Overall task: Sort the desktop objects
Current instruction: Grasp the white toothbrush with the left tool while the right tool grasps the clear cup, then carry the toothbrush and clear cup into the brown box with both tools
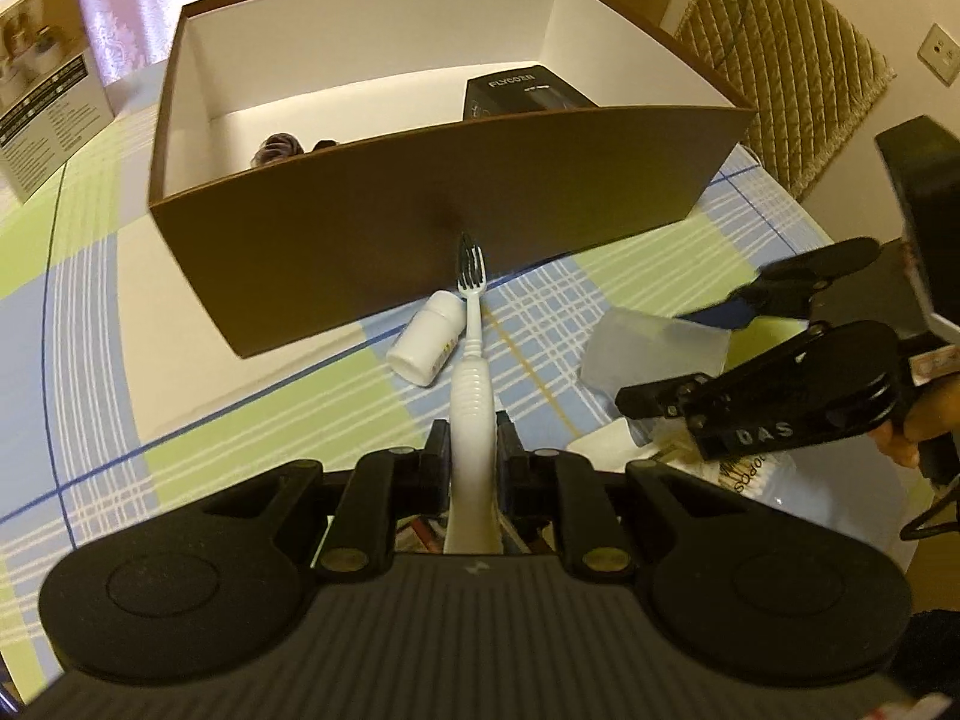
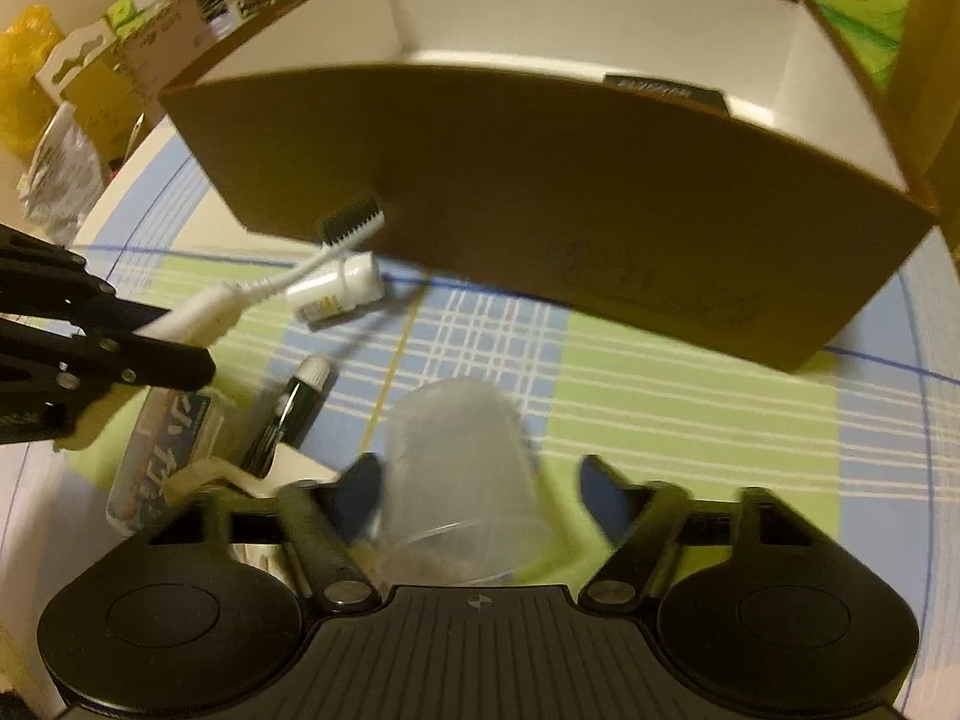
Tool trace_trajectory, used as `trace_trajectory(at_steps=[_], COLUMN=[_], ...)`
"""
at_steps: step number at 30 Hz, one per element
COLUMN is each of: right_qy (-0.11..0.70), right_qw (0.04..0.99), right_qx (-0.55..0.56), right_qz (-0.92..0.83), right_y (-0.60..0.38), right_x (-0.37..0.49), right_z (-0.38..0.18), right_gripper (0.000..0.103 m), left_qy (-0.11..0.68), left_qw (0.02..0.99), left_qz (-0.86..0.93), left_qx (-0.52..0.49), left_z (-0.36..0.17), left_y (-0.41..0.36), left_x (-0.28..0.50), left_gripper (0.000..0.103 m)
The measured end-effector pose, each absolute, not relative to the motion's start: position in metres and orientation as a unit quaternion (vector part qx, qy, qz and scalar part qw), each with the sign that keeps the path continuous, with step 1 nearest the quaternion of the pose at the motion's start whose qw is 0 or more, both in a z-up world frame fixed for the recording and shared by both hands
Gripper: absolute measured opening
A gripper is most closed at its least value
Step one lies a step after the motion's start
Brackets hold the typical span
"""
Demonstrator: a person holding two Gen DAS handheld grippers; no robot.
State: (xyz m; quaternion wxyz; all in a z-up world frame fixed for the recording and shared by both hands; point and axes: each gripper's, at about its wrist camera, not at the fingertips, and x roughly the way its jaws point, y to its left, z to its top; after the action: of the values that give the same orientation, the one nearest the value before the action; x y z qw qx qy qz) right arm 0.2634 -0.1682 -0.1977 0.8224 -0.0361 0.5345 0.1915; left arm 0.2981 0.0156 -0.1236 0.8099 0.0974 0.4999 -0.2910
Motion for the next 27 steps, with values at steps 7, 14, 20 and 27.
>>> trace_trajectory(at_steps=[7,14,20,27], right_qy=[0.52,0.477,0.434,0.402], right_qw=[0.83,0.856,0.874,0.886], right_qx=[-0.024,-0.001,0.013,0.032], right_qz=[0.2,0.2,0.22,0.227], right_y=[-0.176,-0.188,-0.189,-0.192], right_x=[0.253,0.245,0.246,0.249], right_z=[-0.186,-0.142,-0.1,-0.071], right_gripper=[0.049,0.049,0.049,0.049], left_qy=[0.488,0.455,0.435,0.415], left_qw=[0.82,0.84,0.844,0.855], left_qz=[-0.288,-0.29,-0.312,-0.31], left_qx=[0.08,0.06,0.047,0.037], left_z=[-0.11,-0.08,-0.056,-0.038], left_y=[0.023,0.027,0.025,0.035], left_x=[0.289,0.289,0.294,0.294], left_gripper=[0.012,0.012,0.012,0.012])
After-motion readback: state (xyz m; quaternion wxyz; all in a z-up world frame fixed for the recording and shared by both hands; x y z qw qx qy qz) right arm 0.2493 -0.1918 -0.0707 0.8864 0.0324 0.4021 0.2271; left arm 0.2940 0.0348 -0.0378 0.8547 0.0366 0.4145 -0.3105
